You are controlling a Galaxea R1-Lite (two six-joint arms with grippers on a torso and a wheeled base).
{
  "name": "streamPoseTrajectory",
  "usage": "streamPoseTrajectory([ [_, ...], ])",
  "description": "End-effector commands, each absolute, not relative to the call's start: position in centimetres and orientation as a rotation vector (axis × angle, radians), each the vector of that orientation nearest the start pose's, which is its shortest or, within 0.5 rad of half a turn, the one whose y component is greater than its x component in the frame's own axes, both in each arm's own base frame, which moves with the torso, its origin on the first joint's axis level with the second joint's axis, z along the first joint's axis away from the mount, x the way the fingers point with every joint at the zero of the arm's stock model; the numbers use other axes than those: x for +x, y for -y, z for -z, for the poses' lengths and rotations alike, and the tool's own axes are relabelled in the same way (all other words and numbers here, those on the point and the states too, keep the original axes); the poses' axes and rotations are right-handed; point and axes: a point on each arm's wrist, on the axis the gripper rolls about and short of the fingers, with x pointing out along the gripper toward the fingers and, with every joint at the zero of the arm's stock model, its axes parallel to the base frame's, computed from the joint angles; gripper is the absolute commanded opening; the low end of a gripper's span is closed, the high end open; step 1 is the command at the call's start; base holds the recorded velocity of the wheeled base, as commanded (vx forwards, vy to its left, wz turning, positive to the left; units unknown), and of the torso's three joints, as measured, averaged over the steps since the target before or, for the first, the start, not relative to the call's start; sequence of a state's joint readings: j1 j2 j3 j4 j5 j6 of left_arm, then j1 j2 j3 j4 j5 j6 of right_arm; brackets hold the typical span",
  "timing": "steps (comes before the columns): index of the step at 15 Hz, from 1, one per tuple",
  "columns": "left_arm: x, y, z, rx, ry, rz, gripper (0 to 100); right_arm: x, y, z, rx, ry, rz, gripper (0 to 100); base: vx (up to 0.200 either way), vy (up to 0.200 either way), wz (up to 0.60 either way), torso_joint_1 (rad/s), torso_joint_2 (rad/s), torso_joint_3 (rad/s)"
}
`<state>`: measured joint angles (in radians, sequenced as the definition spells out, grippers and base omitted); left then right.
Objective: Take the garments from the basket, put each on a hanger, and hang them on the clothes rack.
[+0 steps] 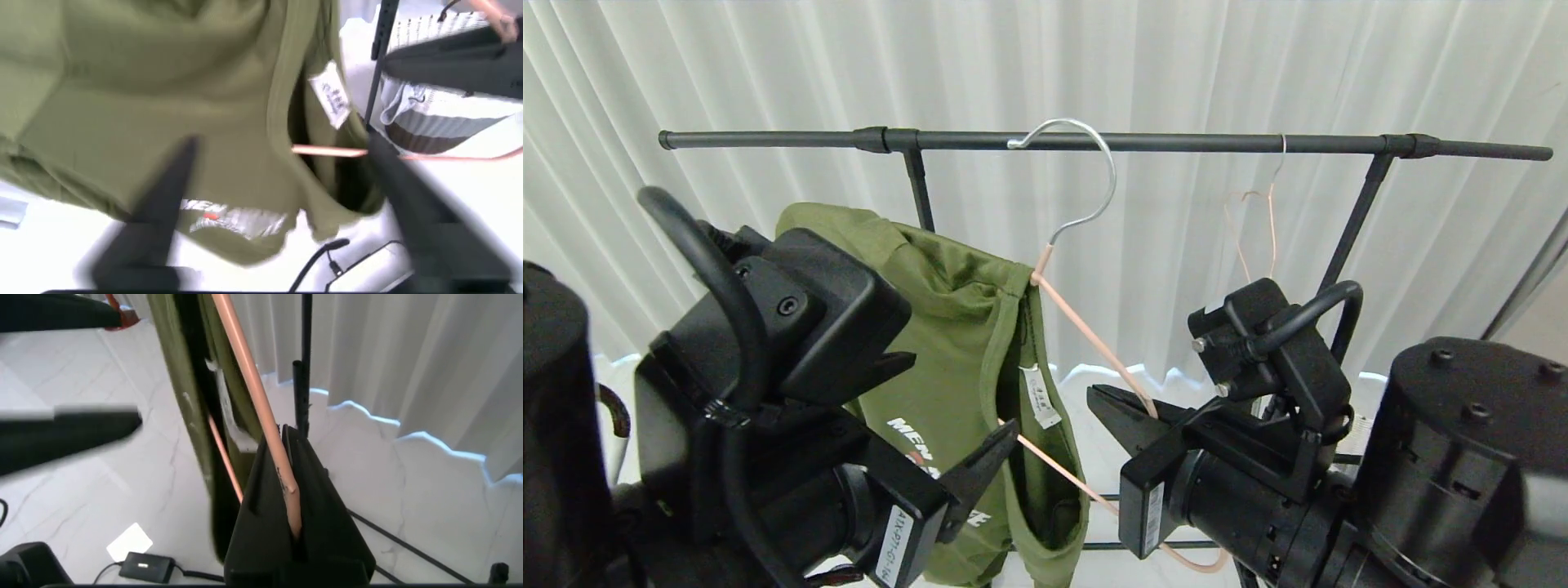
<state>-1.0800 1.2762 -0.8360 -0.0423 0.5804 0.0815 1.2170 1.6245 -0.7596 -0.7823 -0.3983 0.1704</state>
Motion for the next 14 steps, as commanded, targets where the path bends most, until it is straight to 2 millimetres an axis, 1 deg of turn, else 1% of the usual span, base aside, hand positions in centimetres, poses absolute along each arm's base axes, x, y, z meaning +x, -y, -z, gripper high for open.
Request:
streamPoseTrajectory([
  [1, 10.2, 16.5, -24.0, 0.382, -0.257, 0.504, 100, 10.7, -26.4, -21.1, 0.107, -0.119, -0.809, 0, 0.0, 0.0, 0.0, 0.0, 0.0, 0.0],
  [3, 10.1, 16.1, -23.7, 0.383, -0.26, 0.502, 100, 10.6, -25.9, -21.1, 0.106, -0.112, -0.808, 0, 0.0, 0.0, 0.0, 0.0, 0.0, 0.0],
  [5, 9.7, 15.4, -24.1, 0.366, -0.243, 0.501, 100, 9.9, -24.0, -20.1, 0.05, -0.108, -0.807, 0, 0.0, 0.0, 0.0, 0.0, 0.0, 0.0],
  [7, 9.1, 14.4, -24.7, 0.388, -0.203, 0.512, 100, 9.2, -21.0, -18.6, -0.017, -0.122, -0.792, 0, 0.0, 0.0, 0.0, 0.0, 0.0, 0.0],
  [9, 9.0, 13.3, -25.4, 0.436, -0.158, 0.579, 100, 8.7, -18.1, -17.9, -0.047, -0.12, -0.781, 0, 0.0, 0.0, 0.0, 0.0, 0.0, 0.0],
  [11, 10.0, 12.3, -25.7, 0.519, -0.118, 0.681, 100, 8.8, -16.0, -18.0, -0.067, -0.094, -0.799, 0, 0.0, 0.0, 0.0, 0.0, 0.0, 0.0],
  [13, 11.5, 11.4, -25.8, 0.581, -0.091, 0.751, 100, 9.5, -15.5, -18.0, -0.087, -0.086, -0.796, 0, 0.0, 0.0, 0.0, 0.0, 0.0, 0.0],
  [14, 12.5, 11.2, -25.9, 0.612, -0.063, 0.81, 100, 9.7, -15.4, -18.0, -0.108, -0.079, -0.823, 0, 0.0, 0.0, 0.0, 0.0, 0.0, 0.0],
])
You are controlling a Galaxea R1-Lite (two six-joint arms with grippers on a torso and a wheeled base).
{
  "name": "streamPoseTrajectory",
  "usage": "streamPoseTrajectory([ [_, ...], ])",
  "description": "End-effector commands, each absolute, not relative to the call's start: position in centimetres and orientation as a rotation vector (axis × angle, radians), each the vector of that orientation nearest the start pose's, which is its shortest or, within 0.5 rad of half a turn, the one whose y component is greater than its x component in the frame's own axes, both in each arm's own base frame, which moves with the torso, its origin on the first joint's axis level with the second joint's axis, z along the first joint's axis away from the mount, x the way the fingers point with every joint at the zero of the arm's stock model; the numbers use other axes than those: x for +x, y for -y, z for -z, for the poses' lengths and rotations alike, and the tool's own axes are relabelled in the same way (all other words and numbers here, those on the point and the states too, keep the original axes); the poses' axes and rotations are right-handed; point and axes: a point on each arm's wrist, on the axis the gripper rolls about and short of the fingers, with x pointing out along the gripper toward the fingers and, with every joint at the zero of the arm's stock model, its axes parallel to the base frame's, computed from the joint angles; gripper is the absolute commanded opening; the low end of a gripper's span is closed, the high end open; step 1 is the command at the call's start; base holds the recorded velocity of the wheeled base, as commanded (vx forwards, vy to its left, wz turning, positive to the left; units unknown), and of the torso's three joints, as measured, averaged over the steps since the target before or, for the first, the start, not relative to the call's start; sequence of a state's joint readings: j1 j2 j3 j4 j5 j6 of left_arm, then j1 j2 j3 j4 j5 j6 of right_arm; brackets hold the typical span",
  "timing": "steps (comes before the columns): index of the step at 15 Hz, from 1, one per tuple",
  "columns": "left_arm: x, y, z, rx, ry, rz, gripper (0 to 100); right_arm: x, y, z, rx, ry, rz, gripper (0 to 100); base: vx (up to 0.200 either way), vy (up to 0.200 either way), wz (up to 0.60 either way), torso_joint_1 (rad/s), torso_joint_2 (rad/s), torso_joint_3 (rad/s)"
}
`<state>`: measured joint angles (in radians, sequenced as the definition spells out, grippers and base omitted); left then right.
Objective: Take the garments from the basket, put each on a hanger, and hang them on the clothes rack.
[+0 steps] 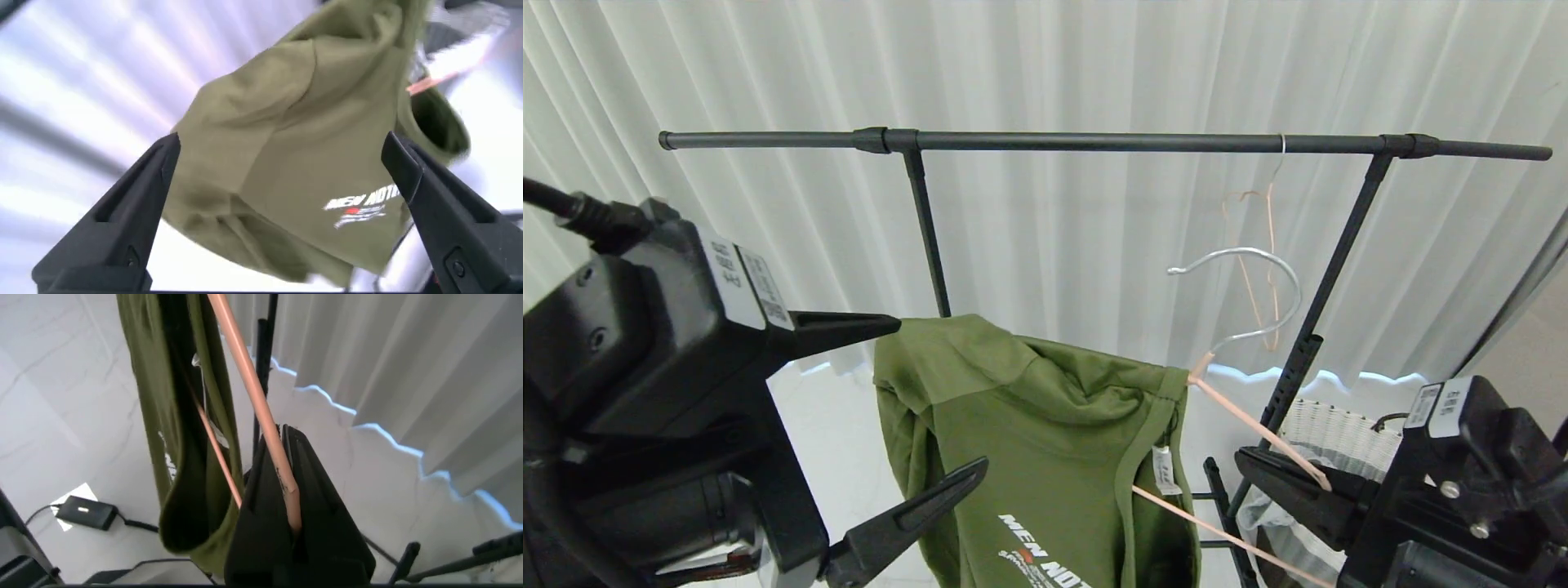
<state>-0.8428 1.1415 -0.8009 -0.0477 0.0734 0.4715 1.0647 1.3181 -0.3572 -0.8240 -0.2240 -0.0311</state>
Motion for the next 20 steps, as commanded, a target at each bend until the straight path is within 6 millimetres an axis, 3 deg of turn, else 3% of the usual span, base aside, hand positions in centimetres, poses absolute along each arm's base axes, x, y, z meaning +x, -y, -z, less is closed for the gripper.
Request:
streamPoseTrajectory([
  [1, 13.1, 11.1, -26.0, 0.639, -0.033, 0.86, 100, 9.7, -15.4, -17.9, -0.133, -0.081, -0.857, 0, 0.0, 0.0, 0.0, 0.0, 0.0, 0.0],
  [5, 15.2, 12.5, -25.8, 0.669, 0.018, 1.051, 100, 9.8, -15.9, -17.3, -0.174, -0.131, -0.922, 0, 0.0, 0.0, 0.0, 0.0, 0.0, 0.0],
  [12, 16.8, 15.8, -22.1, 0.702, -0.117, 1.192, 100, 9.9, -17.5, -16.7, -0.213, -0.182, -0.959, 0, 0.0, 0.0, 0.0, 0.0, 0.0, 0.0],
  [20, 16.5, 16.0, -20.6, 0.749, -0.145, 1.227, 100, 9.9, -17.7, -16.6, -0.217, -0.187, -0.966, 0, 0.0, 0.0, 0.0, 0.0, 0.0, 0.0],
])
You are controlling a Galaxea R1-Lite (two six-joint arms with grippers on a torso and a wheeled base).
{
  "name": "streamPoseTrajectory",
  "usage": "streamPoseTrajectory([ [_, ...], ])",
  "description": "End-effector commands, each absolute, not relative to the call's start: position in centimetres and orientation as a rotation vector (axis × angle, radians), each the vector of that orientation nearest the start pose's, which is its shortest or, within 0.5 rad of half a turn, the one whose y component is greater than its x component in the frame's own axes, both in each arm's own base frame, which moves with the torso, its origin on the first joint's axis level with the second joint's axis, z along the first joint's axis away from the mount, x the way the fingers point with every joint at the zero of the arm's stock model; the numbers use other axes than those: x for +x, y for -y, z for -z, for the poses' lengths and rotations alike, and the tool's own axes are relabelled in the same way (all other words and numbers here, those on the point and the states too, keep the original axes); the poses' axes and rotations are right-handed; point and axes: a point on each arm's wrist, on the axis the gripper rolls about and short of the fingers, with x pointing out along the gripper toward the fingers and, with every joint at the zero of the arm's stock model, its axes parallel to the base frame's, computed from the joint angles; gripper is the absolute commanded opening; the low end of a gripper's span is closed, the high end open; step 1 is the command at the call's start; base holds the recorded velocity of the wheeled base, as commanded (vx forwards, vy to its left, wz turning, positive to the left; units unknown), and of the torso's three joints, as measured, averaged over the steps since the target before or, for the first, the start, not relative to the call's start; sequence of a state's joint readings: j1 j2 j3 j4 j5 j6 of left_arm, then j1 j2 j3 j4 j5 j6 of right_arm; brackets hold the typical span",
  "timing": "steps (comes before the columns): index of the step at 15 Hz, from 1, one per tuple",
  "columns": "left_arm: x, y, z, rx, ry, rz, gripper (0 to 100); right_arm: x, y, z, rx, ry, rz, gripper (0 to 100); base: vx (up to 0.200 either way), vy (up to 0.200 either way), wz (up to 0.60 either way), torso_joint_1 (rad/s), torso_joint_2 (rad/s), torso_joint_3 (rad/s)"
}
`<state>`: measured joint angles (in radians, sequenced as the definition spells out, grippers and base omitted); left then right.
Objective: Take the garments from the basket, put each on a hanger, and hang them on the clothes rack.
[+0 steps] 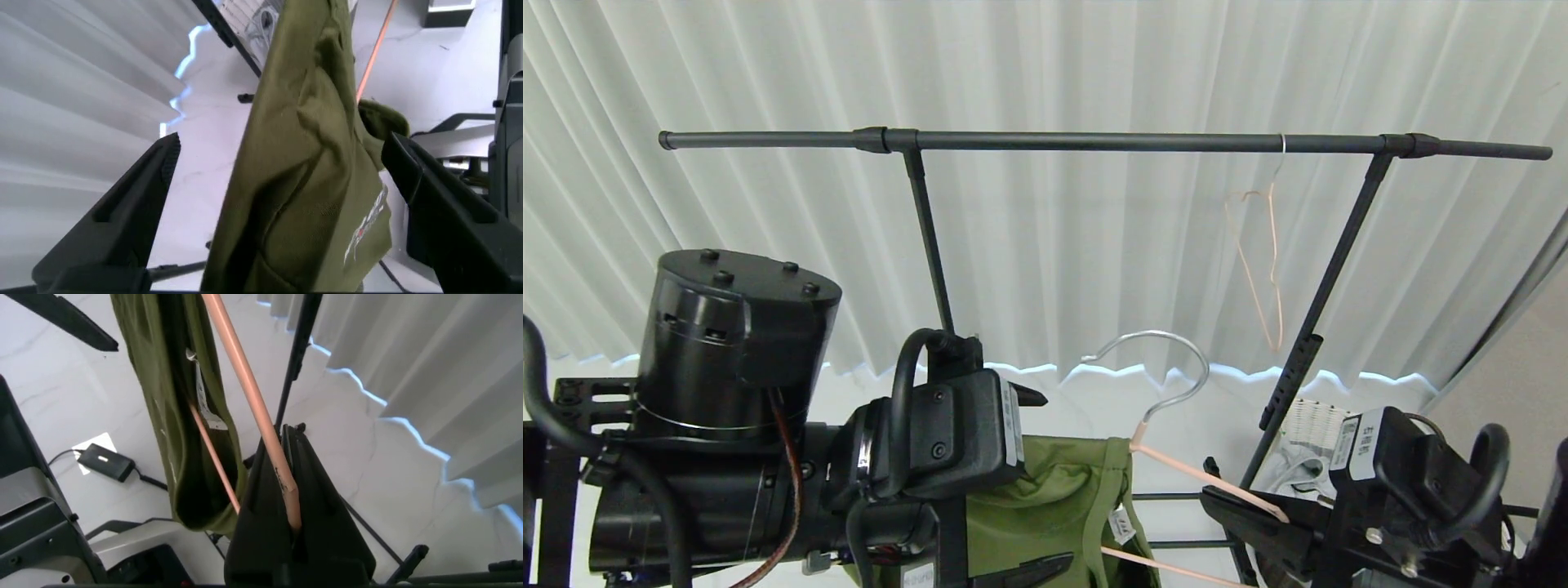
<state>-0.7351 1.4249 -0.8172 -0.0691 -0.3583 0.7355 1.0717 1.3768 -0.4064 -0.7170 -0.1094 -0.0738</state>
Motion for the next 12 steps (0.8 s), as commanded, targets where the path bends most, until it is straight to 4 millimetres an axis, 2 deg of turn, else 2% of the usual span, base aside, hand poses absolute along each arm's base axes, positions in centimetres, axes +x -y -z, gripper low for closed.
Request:
streamPoseTrajectory([
  [1, 16.52, 15.99, -20.61, 0.75, -0.144, 1.227, 0, 9.93, -17.72, -16.62, -0.217, -0.187, -0.965, 0, 0.0, 0.0, 0.0, 0.0, 0.0, 0.0],
  [11, 16.9, 15.26, -20.04, 0.752, -0.178, 1.189, 0, 10.02, -17.85, -17.15, -0.204, -0.166, -0.956, 0, 0.0, 0.0, 0.0, 0.0, 0.0, 0.0],
  [12, 17.03, 15.15, -20.08, 0.75, -0.176, 1.18, 0, 10.02, -17.85, -17.15, -0.204, -0.166, -0.956, 100, 0.0, 0.0, 0.0, 0.0, 0.0, 0.0],
])
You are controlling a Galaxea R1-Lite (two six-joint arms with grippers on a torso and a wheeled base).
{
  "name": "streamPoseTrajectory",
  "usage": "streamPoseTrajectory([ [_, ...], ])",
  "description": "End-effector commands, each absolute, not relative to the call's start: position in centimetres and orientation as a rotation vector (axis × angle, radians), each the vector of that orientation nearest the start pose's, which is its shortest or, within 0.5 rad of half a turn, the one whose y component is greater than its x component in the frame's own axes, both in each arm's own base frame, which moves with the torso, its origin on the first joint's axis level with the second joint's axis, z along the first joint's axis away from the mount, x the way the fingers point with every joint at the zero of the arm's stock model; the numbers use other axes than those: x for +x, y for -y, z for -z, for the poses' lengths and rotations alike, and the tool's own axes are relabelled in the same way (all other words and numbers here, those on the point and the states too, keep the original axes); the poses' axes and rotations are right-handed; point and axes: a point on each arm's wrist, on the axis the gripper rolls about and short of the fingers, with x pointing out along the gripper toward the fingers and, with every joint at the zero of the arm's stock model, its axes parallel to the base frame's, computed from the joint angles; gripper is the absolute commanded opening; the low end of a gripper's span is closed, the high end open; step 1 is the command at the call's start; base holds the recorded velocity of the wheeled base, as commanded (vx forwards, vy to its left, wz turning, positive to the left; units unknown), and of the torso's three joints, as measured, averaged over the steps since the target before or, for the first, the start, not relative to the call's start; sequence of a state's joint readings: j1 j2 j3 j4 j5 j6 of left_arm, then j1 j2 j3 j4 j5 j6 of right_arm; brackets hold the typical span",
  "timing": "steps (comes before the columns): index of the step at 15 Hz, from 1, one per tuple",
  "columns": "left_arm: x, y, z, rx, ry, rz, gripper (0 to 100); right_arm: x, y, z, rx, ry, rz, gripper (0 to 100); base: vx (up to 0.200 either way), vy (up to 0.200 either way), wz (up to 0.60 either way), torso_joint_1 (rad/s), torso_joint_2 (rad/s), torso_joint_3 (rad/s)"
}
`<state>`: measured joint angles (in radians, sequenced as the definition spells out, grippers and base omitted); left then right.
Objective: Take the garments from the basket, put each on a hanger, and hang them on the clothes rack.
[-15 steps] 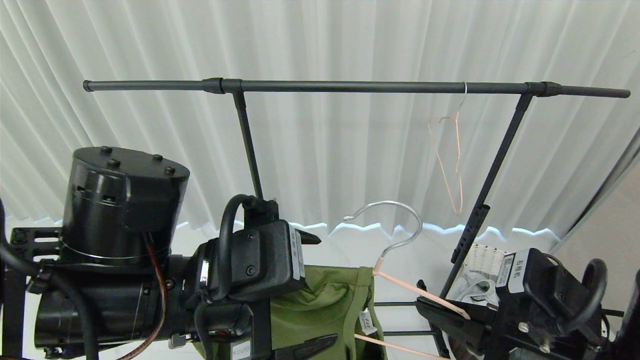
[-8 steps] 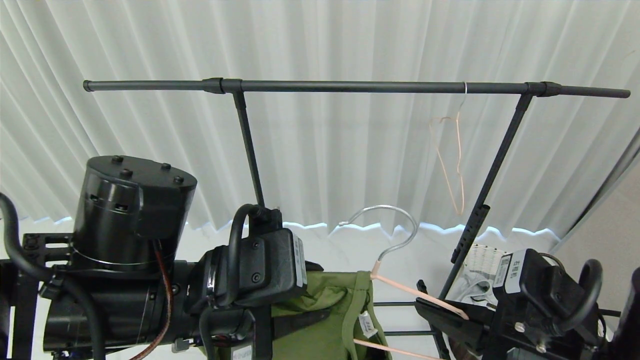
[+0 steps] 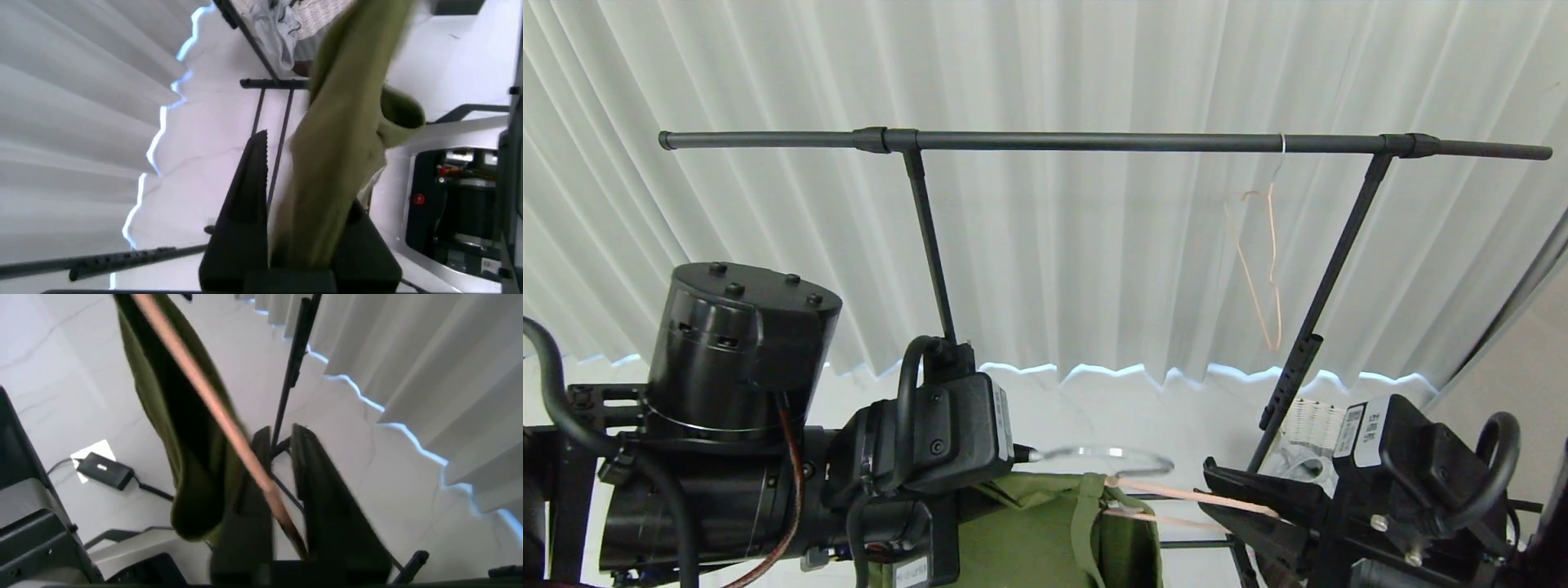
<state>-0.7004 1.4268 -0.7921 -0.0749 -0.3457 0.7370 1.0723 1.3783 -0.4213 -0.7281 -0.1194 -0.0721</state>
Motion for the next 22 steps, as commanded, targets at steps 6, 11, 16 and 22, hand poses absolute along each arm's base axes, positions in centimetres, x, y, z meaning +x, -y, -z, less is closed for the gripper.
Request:
streamPoseTrajectory([
  [6, 17.0, 14.5, -20.0, 0.758, -0.103, 1.066, 0, 10.0, -17.7, -17.3, -0.202, -0.158, -0.925, 100, 0.0, 0.0, 0.0, 0.0, 0.0, 0.0],
  [11, 16.2, 14.6, -20.5, 0.528, -0.231, 0.864, 0, 10.1, -17.8, -17.7, -0.196, -0.143, -0.898, 100, 0.0, 0.0, 0.0, 0.0, 0.0, 0.0],
  [16, 15.2, 14.2, -21.8, 0.362, -0.248, 0.767, 0, 10.7, -18.8, -16.3, -0.171, -0.23, -0.891, 100, 0.0, 0.0, 0.0, 0.0, 0.0, 0.0],
  [22, 14.1, 13.7, -23.0, 0.337, -0.191, 0.791, 0, 13.6, -23.7, -14.1, -0.02, -0.38, -0.719, 100, 0.0, 0.0, 0.0, 0.0, 0.0, 0.0],
])
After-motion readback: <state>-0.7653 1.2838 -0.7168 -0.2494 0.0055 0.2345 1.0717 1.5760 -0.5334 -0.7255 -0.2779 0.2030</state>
